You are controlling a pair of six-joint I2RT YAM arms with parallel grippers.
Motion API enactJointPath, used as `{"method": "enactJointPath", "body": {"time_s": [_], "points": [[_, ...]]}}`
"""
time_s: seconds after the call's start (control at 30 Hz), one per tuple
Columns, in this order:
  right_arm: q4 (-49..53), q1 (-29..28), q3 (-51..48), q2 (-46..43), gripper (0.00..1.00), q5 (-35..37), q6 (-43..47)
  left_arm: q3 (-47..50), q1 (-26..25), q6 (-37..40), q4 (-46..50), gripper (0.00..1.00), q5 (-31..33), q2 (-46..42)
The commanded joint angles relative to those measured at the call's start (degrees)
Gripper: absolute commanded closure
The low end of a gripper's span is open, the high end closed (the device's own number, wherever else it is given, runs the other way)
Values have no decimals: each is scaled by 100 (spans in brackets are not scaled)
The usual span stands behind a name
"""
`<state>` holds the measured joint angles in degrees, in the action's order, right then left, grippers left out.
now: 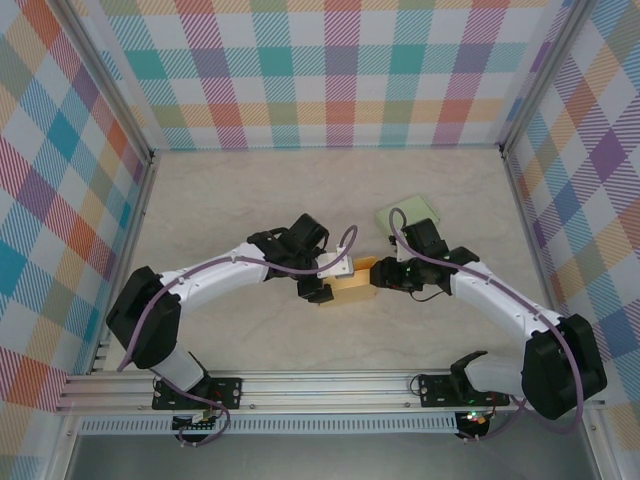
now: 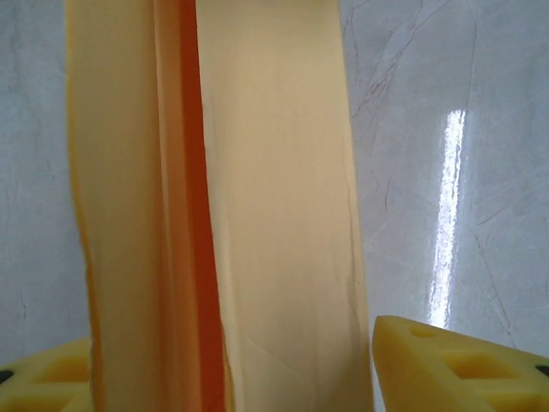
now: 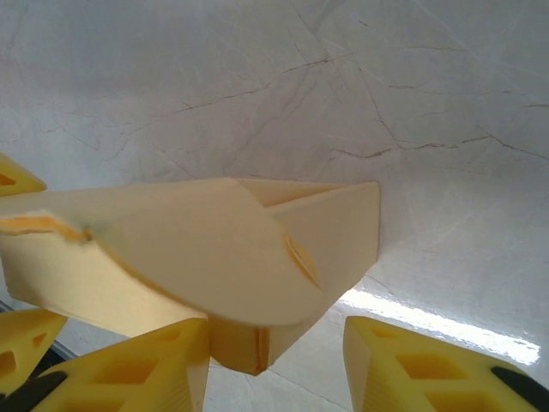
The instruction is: Fold the paper box
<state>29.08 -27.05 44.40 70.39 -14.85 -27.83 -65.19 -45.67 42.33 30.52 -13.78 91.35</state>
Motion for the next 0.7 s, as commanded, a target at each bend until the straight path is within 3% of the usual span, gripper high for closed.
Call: {"method": "enactJointPath", "body": {"time_s": [0.0, 0.07, 0.3, 0.67], "points": [[479, -37, 204, -261, 52, 382, 217, -234, -68, -16, 324, 39, 102, 152], [627, -37, 290, -436, 51, 649, 343, -271, -66, -13, 373, 44, 135, 193], [913, -40, 572, -613, 49, 1673, 766, -249, -65, -15, 297, 44, 77, 197], [537, -73, 745, -259, 51, 1084, 1363, -238, -73, 11, 296, 44, 130, 200]]}}
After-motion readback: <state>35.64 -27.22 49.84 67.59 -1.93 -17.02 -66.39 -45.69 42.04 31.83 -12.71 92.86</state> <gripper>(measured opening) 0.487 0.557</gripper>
